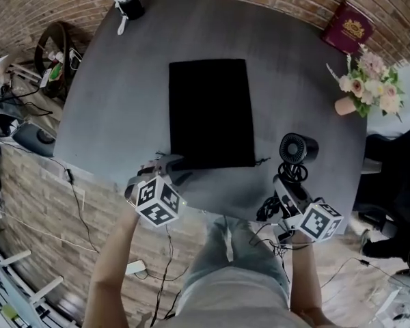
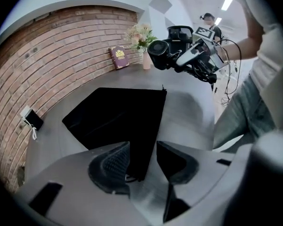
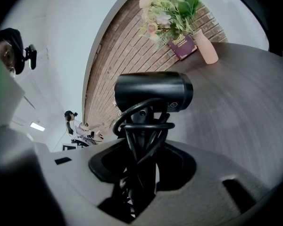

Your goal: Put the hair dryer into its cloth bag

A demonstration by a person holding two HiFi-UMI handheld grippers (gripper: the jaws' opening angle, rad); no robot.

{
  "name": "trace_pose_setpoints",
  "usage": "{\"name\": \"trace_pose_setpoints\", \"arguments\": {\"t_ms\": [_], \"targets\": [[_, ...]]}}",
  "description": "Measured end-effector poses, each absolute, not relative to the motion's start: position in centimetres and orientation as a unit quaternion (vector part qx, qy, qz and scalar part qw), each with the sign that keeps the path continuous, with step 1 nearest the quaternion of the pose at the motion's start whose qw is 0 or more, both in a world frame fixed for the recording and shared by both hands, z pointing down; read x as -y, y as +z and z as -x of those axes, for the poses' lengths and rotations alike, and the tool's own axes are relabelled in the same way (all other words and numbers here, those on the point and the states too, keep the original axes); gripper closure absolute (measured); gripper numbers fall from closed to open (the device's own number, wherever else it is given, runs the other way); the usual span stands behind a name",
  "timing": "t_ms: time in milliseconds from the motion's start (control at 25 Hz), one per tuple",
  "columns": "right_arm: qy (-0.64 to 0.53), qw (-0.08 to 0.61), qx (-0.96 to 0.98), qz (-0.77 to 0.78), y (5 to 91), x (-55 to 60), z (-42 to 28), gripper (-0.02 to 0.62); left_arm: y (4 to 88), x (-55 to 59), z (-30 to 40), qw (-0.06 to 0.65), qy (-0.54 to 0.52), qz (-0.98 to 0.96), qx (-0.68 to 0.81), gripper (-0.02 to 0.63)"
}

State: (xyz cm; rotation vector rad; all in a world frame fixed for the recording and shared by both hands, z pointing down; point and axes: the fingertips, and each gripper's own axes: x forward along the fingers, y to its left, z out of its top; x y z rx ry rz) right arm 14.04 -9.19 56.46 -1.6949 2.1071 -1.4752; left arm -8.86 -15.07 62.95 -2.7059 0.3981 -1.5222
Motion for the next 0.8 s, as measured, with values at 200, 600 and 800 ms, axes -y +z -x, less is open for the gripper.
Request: {"name": "trace_pose_setpoints", "arguments": {"t_ms": [200, 600, 800], "targets": [[-0.48, 0.03, -0.675, 0.559, 56.6, 8.7, -15.0, 0.439, 63.9, 15.1, 8.5, 0.005, -0.496, 0.861, -0.11, 0.441], [-0.48, 0.036, -0.671, 0.564, 56.5, 8.8, -15.4, 0.439, 64.5, 15.4, 8.4, 0.007, -0.501, 0.859, -0.099, 0.502], [-0.479, 0.035, -0.671, 0.565, 56.4, 8.8, -15.8, 0.439, 64.5, 15.5, 8.2, 0.002, -0.501, 0.86, -0.101, 0.524]]}}
